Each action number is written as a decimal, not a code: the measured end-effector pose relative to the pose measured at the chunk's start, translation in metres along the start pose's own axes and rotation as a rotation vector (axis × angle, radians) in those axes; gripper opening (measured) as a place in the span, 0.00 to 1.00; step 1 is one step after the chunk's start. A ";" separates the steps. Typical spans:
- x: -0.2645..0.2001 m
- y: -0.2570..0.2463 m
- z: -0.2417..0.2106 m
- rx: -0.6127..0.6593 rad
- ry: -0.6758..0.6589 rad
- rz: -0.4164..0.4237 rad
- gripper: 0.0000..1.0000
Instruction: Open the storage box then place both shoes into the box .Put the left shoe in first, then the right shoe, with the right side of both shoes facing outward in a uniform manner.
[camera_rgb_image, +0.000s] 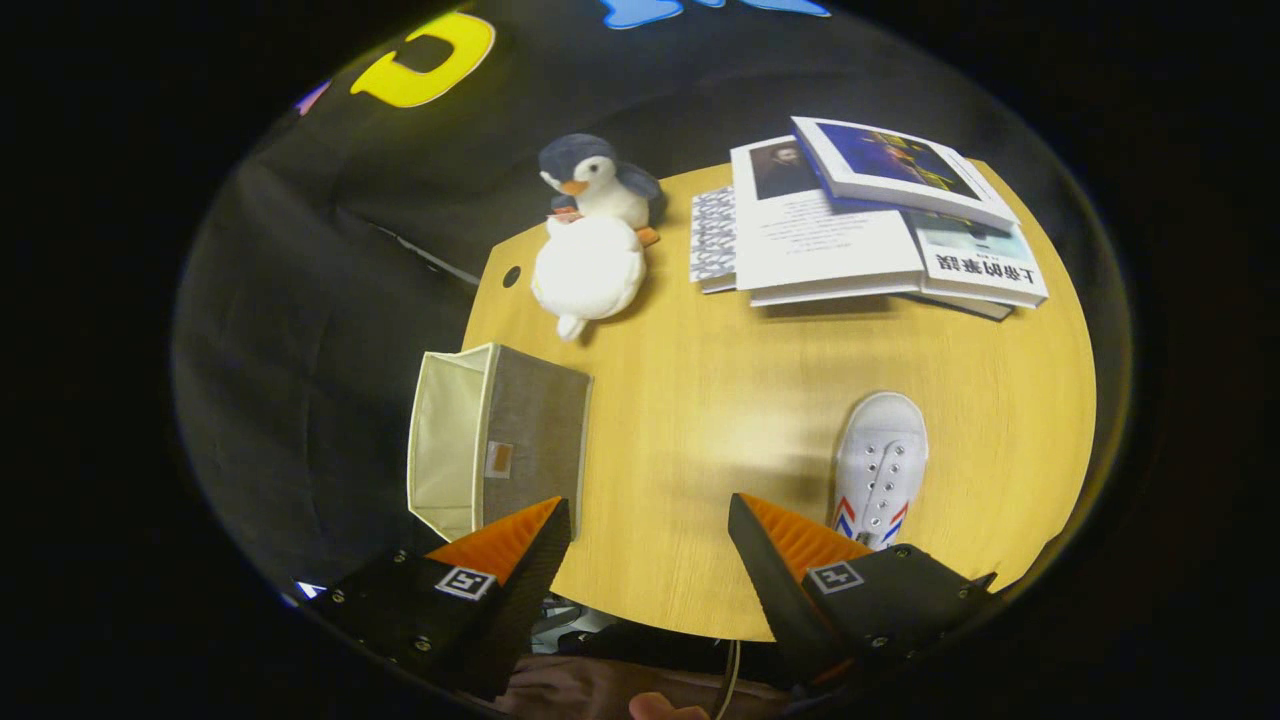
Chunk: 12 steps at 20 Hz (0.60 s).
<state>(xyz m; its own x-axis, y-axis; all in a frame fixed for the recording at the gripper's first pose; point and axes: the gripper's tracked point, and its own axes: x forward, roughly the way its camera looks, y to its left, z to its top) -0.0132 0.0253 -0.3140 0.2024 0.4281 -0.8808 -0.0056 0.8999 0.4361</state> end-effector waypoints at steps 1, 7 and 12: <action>-0.002 -0.010 -0.004 0.016 0.000 -0.006 0.98; -0.009 -0.082 -0.034 0.037 0.017 -0.121 0.98; -0.005 -0.128 -0.065 0.068 0.084 -0.203 0.98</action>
<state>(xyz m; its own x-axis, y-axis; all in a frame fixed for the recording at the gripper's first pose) -0.0774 -0.0863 -0.3774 0.1104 0.2468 -0.9627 0.0937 0.9618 0.2573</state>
